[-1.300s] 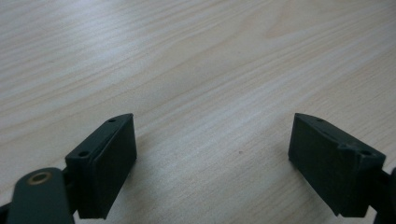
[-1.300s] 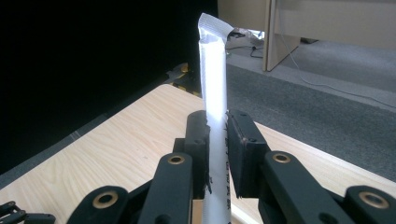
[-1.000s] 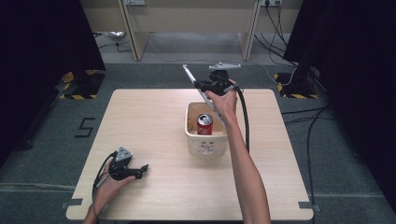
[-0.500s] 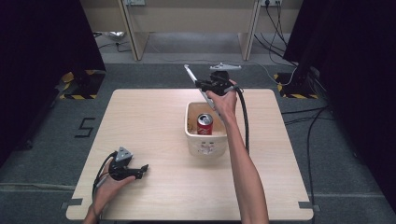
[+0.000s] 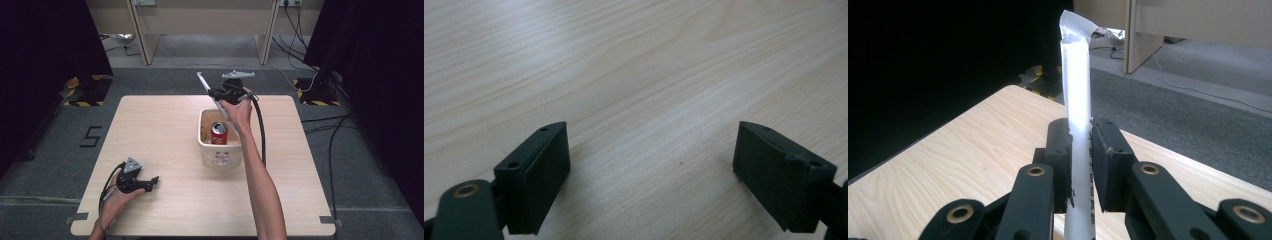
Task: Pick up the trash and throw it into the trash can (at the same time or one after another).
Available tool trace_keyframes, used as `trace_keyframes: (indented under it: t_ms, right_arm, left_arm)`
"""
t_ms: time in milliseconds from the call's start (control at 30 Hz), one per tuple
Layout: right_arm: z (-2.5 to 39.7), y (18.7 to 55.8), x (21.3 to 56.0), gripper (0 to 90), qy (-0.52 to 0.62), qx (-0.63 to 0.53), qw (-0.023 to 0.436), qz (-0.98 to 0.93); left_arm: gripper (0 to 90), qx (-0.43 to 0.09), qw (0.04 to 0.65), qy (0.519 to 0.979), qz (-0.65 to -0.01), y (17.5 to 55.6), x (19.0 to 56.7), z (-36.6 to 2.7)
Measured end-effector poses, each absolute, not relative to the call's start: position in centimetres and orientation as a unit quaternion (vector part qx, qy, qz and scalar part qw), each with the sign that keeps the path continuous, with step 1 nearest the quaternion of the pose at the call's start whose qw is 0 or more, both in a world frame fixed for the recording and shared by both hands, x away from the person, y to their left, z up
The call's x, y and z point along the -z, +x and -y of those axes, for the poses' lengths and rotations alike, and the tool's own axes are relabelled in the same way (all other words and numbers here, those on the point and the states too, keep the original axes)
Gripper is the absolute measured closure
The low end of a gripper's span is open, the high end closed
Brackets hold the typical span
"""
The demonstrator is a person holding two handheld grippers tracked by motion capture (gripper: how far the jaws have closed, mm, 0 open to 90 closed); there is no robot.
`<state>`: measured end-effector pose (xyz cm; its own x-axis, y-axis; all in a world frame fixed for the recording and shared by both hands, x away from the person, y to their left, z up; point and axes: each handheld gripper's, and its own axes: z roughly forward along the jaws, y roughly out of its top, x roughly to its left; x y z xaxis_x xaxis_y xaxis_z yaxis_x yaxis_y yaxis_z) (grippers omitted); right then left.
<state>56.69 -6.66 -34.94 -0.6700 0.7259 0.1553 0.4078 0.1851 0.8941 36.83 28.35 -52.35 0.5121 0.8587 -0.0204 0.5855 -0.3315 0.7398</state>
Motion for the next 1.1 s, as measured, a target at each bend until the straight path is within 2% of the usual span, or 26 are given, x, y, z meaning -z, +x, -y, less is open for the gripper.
trace_keyframes:
  t_ms: [500,900,1100]
  right_arm:
    - [8.1,55.1,35.2,76.7,0.371,-0.492,0.161,-0.771]
    - [9.5,53.1,33.7,53.5,0.369,-0.472,0.171,-0.782]
    - [10.8,52.2,33.1,47.4,0.373,-0.469,0.174,-0.781]
  left_arm:
    - [14.4,-0.192,0.357,0.793,-0.455,36.8,52.3,-28.3]
    - [14.4,-0.192,0.358,0.792,-0.457,36.8,52.4,-28.3]
    - [14.4,-0.192,0.358,0.792,-0.457,36.8,52.4,-28.3]
